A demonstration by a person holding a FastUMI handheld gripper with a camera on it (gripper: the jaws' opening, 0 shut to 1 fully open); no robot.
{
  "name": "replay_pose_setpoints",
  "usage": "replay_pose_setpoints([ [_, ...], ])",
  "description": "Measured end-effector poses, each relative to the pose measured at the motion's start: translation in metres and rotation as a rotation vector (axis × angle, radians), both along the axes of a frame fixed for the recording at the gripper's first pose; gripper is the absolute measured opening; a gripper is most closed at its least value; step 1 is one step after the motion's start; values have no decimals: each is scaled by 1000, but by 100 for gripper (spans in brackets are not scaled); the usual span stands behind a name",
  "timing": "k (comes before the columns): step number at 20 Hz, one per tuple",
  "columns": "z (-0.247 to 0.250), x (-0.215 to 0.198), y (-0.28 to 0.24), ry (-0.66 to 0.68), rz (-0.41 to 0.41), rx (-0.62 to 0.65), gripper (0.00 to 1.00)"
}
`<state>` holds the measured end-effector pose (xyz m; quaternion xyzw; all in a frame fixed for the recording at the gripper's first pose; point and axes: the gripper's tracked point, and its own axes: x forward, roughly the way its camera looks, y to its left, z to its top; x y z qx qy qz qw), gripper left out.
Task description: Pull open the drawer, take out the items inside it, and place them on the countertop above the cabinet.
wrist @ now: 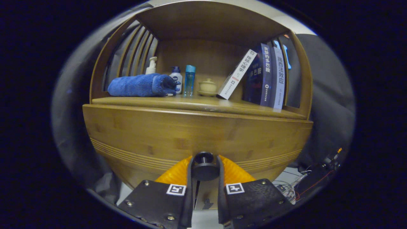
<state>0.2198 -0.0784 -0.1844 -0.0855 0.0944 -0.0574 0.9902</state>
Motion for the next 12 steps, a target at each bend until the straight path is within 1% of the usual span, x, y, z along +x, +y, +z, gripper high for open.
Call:
replay_pose_setpoints([
  [4, 2, 0, 0, -19, 2, -23, 31],
  [9, 0, -3, 1, -16, -10, 9, 31],
  [12, 0, -4, 2, -14, 2, -3, 31],
])
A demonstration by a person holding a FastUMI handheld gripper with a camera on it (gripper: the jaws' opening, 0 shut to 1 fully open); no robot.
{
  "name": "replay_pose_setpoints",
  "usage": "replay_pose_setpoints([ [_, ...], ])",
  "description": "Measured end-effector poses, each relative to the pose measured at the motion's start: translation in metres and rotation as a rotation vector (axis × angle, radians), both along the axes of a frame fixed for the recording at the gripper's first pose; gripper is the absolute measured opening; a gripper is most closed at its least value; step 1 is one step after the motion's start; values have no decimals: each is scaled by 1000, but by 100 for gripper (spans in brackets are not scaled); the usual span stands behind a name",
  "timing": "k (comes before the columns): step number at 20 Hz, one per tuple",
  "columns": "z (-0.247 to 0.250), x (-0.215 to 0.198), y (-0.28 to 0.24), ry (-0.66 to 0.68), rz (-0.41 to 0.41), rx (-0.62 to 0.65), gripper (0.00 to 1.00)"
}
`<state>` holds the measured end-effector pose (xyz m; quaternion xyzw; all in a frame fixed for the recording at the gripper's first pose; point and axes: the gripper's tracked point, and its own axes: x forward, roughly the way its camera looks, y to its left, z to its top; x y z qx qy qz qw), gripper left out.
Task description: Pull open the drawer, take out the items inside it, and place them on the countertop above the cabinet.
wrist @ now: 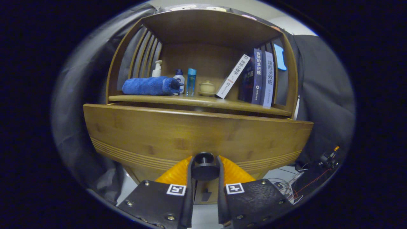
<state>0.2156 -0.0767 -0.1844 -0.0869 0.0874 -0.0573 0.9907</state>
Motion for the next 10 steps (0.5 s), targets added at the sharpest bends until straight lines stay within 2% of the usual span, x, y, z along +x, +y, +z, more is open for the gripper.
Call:
replay_pose_setpoints([
  [10, -4, -4, 2, 15, 27, 27, 31],
])
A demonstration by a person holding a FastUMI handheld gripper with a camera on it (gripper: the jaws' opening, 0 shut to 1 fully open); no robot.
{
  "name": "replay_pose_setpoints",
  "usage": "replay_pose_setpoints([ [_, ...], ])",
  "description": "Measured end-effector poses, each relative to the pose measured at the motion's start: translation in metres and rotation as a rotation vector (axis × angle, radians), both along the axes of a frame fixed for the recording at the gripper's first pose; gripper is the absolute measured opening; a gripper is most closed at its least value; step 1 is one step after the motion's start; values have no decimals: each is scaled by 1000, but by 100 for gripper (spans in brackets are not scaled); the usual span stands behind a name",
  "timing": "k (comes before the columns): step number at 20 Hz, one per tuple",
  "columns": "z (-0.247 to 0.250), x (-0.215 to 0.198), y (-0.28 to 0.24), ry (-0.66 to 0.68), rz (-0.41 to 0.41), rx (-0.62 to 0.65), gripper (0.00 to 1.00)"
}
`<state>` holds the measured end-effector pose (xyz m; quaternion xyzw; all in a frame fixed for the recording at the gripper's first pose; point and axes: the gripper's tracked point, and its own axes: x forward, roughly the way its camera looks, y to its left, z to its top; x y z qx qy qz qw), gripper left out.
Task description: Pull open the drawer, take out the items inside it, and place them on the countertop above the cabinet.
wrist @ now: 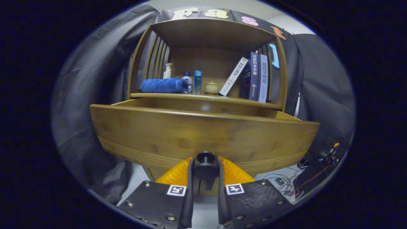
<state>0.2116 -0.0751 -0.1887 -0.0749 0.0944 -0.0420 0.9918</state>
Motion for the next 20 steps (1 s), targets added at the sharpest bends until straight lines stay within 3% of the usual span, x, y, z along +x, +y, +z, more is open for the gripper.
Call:
replay_pose_setpoints([
  [4, -4, -1, 3, 7, 9, 47, 31],
  [8, -5, -2, 3, 19, 29, 11, 31],
  [11, -6, -2, 4, 42, 47, 75, 31],
  [14, 25, -12, -4, -3, 43, 146, 66],
  [17, 50, -19, -18, -1, -5, 121, 100],
  [20, 81, -20, -27, -45, -33, 124, 100],
])
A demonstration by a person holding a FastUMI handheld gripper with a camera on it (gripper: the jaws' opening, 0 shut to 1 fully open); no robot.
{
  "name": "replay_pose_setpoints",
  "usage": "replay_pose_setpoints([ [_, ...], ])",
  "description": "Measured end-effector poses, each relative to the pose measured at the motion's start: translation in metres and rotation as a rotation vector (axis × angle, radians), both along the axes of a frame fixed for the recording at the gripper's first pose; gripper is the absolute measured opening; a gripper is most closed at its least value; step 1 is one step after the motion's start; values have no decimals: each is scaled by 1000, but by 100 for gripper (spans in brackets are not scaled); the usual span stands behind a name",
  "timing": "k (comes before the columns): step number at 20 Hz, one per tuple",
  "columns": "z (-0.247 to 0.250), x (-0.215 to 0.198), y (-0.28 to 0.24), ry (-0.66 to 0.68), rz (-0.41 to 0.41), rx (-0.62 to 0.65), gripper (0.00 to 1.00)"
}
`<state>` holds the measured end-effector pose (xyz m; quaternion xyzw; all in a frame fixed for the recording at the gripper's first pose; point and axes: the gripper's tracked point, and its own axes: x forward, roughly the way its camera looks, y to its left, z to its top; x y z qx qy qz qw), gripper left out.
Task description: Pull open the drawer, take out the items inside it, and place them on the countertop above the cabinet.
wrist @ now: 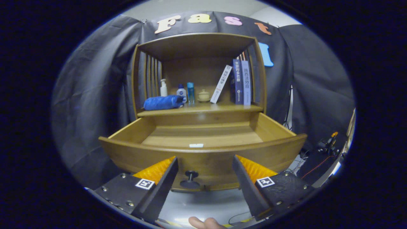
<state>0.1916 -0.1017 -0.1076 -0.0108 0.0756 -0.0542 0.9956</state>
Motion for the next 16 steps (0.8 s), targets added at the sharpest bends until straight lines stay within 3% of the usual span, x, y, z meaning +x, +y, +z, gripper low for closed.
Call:
replay_pose_setpoints([
  [7, 75, 32, 13, -7, 13, -82, 100],
  [11, 78, 78, 36, 145, 84, -109, 100],
  [16, 43, 141, 35, 364, 49, -21, 99],
])
